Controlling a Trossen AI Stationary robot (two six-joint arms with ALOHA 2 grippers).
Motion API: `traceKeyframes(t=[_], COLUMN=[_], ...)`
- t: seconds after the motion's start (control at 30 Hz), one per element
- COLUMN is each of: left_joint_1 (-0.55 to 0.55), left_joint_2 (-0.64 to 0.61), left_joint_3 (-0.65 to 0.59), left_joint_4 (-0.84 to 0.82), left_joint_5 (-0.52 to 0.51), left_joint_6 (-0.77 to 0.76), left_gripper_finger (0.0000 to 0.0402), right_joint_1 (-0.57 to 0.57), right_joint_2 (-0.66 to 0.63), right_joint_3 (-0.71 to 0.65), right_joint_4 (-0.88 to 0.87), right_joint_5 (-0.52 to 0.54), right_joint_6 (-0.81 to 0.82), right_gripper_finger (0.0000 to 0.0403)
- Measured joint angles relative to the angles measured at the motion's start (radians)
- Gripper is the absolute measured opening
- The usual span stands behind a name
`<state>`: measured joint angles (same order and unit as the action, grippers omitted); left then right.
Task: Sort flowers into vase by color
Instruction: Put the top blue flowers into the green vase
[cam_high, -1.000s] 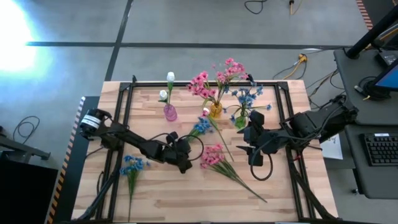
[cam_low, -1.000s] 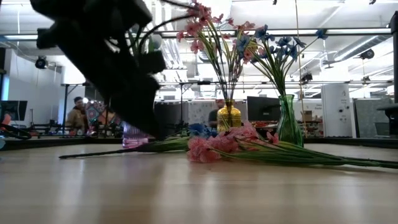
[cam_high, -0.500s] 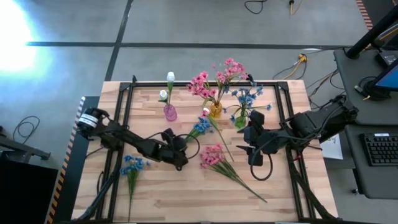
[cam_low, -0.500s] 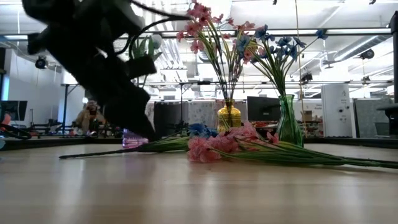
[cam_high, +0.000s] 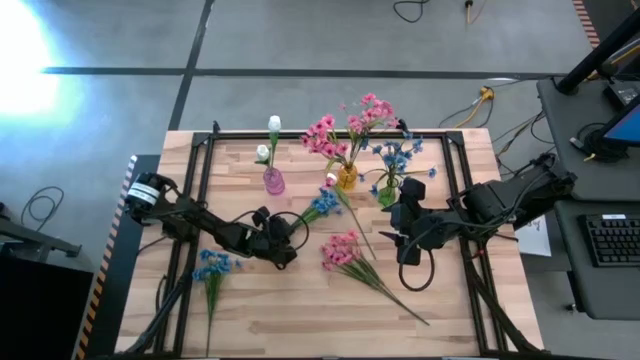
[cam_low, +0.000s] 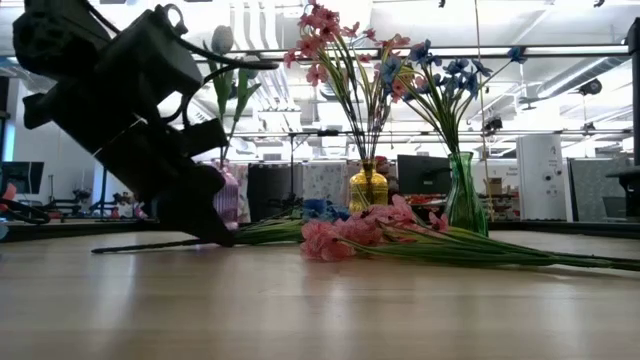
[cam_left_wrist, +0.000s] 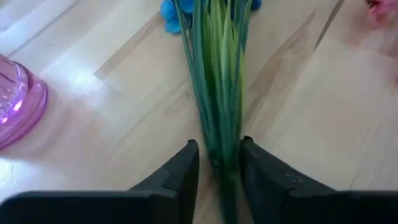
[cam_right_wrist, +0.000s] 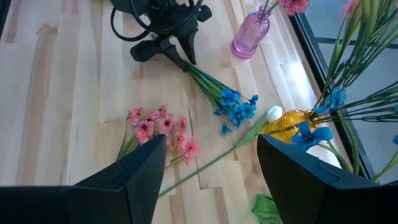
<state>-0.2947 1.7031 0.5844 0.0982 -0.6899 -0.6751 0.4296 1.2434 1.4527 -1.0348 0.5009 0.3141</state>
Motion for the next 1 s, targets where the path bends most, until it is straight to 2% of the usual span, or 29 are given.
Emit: traceKeyframes(t=[0.27, 0.6, 1.0], left_joint_1=[-0.003, -0.057, -0.14], left_joint_2=[-0.002, -0.072, -0.36], left_joint_3=[-0.008, -0.013, -0.026], left_joint_4=[-0.001, -0.06, -0.127], left_joint_5=[0.008, 0.032, 0.022], left_joint_6=[-0.008, -0.004, 0.058], left_gripper_finger=[0.0008, 0.0001, 0.0], right_joint_1=[0.0, 0.044, 0.07], right_joint_2=[0.0, -0.017, -0.118], right_joint_3=[-0.002, -0.043, -0.268], right_joint_4=[-0.008, 0.024, 0.256], right_joint_5=[-0.003, -0.002, -0.001], right_joint_6=[0.008, 0.003, -0.035], right_gripper_finger=[0.0244, 0.0244, 0.0244])
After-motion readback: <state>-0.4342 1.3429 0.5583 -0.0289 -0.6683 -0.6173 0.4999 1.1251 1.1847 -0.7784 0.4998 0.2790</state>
